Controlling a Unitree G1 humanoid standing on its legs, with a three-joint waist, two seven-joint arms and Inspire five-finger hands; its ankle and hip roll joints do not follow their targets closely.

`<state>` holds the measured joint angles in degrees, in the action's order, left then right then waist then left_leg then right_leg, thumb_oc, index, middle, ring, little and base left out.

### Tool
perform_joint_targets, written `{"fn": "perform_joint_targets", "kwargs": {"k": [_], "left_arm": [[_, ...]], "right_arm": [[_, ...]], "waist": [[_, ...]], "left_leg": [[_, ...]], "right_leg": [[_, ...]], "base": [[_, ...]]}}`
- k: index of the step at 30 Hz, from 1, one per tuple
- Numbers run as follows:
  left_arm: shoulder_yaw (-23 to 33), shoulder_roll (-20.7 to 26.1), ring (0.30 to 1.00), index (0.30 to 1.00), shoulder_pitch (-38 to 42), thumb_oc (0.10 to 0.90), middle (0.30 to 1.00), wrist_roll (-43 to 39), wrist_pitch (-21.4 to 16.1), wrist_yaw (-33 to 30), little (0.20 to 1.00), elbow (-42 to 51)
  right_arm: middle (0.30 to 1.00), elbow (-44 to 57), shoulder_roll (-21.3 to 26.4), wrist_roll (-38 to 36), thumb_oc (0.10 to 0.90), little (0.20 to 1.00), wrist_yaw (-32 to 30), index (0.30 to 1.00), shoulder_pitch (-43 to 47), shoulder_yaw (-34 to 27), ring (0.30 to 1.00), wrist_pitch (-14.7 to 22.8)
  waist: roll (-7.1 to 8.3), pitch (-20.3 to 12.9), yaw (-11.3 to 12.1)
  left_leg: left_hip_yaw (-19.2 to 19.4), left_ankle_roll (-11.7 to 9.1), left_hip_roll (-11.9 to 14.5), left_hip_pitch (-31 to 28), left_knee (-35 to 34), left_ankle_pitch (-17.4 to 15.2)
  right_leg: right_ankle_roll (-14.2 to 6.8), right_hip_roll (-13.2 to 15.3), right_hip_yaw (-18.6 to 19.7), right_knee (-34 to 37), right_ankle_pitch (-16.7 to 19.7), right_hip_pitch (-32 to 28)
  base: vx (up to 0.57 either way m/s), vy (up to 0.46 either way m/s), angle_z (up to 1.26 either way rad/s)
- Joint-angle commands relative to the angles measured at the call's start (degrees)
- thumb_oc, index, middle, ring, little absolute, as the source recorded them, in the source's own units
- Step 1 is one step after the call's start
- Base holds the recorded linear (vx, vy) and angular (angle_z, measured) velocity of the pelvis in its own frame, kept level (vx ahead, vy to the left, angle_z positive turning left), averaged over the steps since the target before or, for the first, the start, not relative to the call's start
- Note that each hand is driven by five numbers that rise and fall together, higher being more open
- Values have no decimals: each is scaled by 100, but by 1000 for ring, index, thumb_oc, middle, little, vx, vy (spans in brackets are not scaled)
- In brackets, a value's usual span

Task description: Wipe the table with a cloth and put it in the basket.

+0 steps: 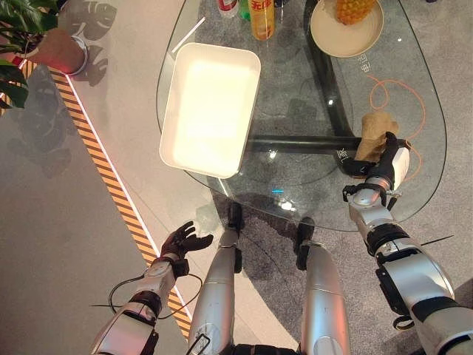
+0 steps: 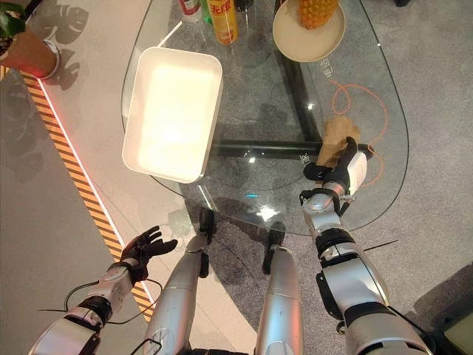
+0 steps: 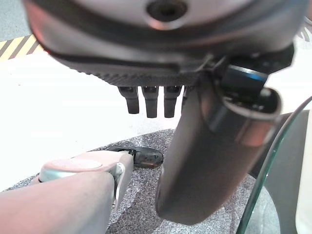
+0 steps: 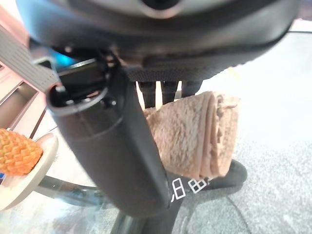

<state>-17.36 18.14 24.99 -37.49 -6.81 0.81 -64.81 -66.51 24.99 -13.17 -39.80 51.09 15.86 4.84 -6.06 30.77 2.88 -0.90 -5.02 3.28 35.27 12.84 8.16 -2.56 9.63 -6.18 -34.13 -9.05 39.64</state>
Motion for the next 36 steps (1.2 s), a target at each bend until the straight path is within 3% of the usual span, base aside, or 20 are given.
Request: {"fn": "perform_joint_targets", "kwargs": {"k": [1,23,27,36], "left_arm": [[-11,33,900,900,117,800,900,-93,-154,-99,900,-347],[-66,65,900,900,202,800,900,-111,-122,-107,900,-380],[-110,29,900,900,204,800,900,-84,-101,-191,900,-300],[-158,-35,900,900,123,800,900,-73,-74,-250,900,-143]], "right_arm": [[300,-227,218,42,100,200,-170,300,-141,-52,300,-119],[300,-246,318,8,100,200,-125,300,-47,25,300,52],[300,-4,339,93,100,200,-43,300,176,181,300,173],[300,1118,147,437,100,200,82,300,562,772,300,-60]], "waist": [[54,-98,-26],[73,-98,-34],[65,-98,-10],[55,-98,37]], "left_leg": [[186,271,-220,73,830,-943],[182,269,-230,33,727,-914],[172,265,-238,42,704,-900],[187,256,-275,16,634,-857]], "right_leg": [[-132,1,-15,876,674,-129],[-164,-13,-34,1010,742,-160],[-169,-12,-48,1035,759,-152],[-134,-9,-72,1067,763,-152]], "base": [[0,0,0],[0,0,0],[0,0,0],[4,20,-1]]}}
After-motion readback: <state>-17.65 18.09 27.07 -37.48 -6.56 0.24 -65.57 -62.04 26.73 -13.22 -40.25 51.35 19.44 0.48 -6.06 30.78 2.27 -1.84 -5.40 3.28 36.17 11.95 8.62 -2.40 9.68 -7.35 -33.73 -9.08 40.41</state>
